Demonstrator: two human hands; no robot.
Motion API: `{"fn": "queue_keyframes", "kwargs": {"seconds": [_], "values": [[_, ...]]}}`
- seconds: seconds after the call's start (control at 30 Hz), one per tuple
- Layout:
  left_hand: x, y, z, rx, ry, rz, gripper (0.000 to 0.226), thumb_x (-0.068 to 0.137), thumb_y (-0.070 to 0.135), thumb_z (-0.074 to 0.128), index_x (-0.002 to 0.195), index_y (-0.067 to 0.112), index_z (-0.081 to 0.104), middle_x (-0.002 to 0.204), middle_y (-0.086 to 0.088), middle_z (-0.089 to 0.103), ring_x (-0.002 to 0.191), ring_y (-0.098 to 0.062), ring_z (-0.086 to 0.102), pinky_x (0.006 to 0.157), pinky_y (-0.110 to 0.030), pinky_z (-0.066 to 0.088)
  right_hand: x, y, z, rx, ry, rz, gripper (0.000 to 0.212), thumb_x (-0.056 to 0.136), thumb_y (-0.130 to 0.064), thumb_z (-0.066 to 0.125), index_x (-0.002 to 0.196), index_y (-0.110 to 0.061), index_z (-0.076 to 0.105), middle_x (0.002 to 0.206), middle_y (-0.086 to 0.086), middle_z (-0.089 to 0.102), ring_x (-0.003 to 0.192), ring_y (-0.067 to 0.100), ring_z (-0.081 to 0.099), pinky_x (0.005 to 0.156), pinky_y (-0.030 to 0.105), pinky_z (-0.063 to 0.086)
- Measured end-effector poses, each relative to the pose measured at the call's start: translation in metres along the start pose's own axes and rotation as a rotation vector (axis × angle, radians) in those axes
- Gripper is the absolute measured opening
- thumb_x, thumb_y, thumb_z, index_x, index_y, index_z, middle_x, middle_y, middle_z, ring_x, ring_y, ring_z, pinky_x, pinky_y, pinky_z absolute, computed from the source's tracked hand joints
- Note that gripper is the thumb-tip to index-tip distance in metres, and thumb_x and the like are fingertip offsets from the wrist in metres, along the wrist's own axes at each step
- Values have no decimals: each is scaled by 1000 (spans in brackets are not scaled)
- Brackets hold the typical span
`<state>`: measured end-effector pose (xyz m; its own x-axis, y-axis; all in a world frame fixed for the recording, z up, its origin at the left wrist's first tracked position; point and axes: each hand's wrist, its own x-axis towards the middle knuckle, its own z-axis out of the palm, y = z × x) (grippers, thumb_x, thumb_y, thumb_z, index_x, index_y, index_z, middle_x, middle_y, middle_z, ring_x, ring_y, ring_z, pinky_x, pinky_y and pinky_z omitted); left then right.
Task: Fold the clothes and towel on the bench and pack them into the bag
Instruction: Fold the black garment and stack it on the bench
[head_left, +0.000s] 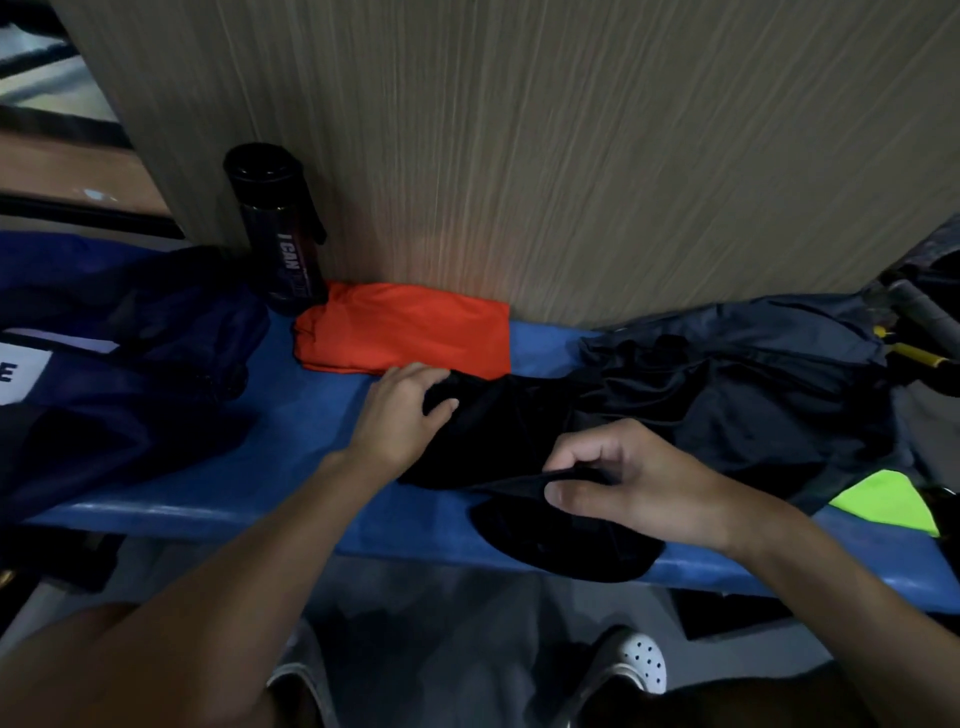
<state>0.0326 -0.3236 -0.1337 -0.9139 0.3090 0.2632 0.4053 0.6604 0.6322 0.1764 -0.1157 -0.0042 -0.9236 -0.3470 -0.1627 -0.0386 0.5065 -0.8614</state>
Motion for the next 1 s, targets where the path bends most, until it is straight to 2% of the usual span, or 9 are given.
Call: {"fn": "queue_keyframes", "kwargs": {"seconds": [0.1, 0.2, 0.4, 0.53, 0.63, 0.77, 0.9, 0.97, 1.0], "values": [[10, 5, 4, 127, -8, 123, 46, 86, 19, 74, 131, 14, 64, 103, -5, 61, 96, -27, 52, 91, -43, 47, 3, 0, -2, -8, 17, -20, 10, 90, -7, 68, 80, -10, 70, 81, 11, 69, 75, 11, 63, 74, 27, 49], [20, 3, 4, 201, 4, 142, 44, 85, 19, 75, 129, 20, 66, 98, -5, 49, 95, -28, 47, 89, -41, 47, 5, 2, -3, 2, 37, -27, 8, 88, -13, 70, 81, -14, 72, 81, 9, 70, 75, 19, 65, 75, 38, 52], [26, 5, 7, 223, 66, 199, 5, 86, 17, 74, 90, 17, 76, 94, 0, 46, 93, -24, 43, 83, -45, 46, 7, 7, -4, 18, 58, -42, 5, 88, -14, 70, 85, -10, 72, 83, 11, 71, 82, 35, 67, 79, 52, 52], [29, 22, -4, 53, 63, 174, 5, 90, 14, 67, 90, 18, 70, 94, 4, 68, 93, -22, 60, 86, -40, 47, 8, 9, -5, 13, 75, -54, 8, 90, -10, 68, 84, -8, 72, 82, 9, 71, 77, 18, 67, 76, 36, 53], [31, 48, -27, -234, 56, 52, 12, 93, 10, 63, 87, 21, 64, 77, 11, 67, 81, -8, 65, 76, -16, 47, 9, 5, -7, 5, 75, -65, 10, 93, -7, 65, 87, -4, 72, 82, 3, 71, 77, 4, 65, 75, 18, 48], [21, 77, -60, -483, 63, 89, 17, 95, 6, 59, 92, 22, 61, 63, 1, 63, 59, -7, 57, 58, -21, 43, 25, -3, -5, -56, 319, -203, 5, 90, -7, 68, 87, -8, 72, 81, -4, 70, 77, 0, 62, 76, 16, 46], [-4, 92, -76, -530, -13, 165, 26, 95, -1, 56, 94, 19, 73, 84, 11, 72, 80, 5, 65, 75, -10, 47, 47, -14, -5, -197, 535, -316, 4, 87, -11, 73, 90, -12, 73, 85, -10, 66, 84, 2, 63, 80, 13, 44], [-12, 92, -76, -613, -116, 149, 13, 93, 19, 67, 104, 14, 73, 92, 9, 74, 90, 1, 68, 81, -15, 51, 54, -18, -6, -224, 547, -336, 4, 85, -11, 74, 89, -13, 74, 84, -11, 63, 84, 1, 61, 80, 10, 40], [-14, 91, -75, -639, -133, 133, 21, 89, 30, 73, 106, 17, 72, 96, 9, 74, 93, -1, 69, 82, -16, 51, 56, -19, -6, -226, 548, -333, 4, 85, -11, 74, 88, -14, 74, 84, -10, 62, 84, 2, 60, 80, 10, 39]]}}
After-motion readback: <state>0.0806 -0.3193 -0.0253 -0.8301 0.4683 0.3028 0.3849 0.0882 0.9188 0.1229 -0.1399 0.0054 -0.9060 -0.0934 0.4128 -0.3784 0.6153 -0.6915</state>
